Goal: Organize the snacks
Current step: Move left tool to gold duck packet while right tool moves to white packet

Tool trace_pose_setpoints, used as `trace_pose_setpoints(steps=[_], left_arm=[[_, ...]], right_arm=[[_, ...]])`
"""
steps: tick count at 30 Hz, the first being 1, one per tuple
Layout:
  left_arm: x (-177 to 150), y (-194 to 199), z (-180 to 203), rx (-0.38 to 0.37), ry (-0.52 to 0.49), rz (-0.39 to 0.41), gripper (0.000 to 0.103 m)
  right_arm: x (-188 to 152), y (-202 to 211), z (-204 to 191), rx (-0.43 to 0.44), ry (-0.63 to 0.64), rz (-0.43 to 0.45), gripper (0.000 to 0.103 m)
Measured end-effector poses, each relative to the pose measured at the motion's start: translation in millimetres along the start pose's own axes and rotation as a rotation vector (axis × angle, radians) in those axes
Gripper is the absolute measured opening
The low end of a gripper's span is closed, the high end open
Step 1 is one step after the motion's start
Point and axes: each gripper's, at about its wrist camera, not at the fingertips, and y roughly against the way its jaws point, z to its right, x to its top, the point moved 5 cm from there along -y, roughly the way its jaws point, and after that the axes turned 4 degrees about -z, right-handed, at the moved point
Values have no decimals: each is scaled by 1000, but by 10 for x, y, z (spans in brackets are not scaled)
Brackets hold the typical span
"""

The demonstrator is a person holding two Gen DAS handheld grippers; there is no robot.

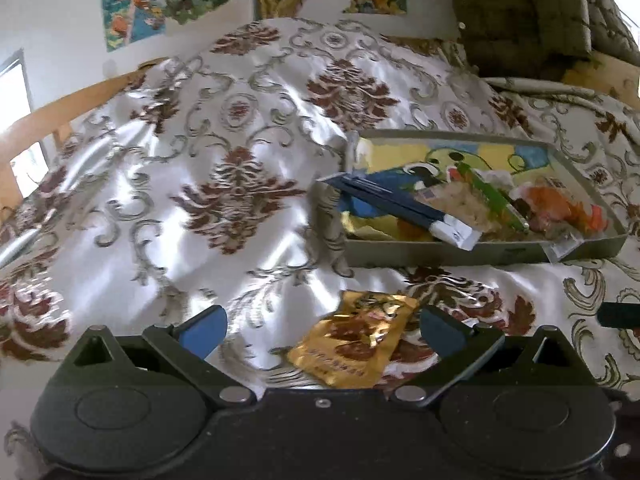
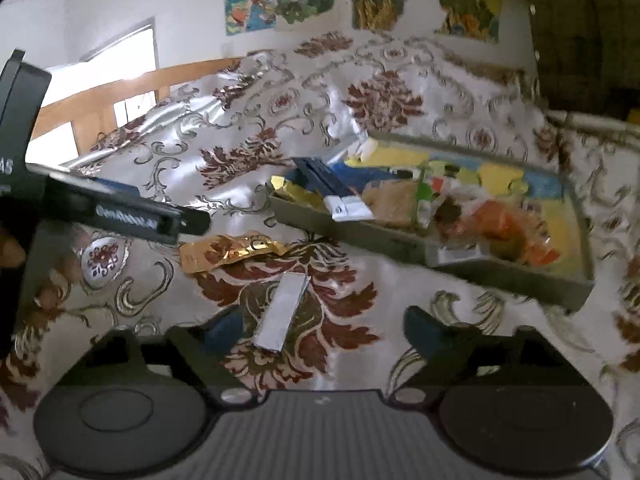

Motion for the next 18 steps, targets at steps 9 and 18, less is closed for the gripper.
trace_pose_setpoints(steps=[9,18], left_arm=[[-59,-290,185,-18,-162,-37,102],[-38,-519,55,-59,-70,-74,102]], right_arm=[[5,-276,-96,20,18,-28,88],[0,-495,-328,30,94,-38,84]])
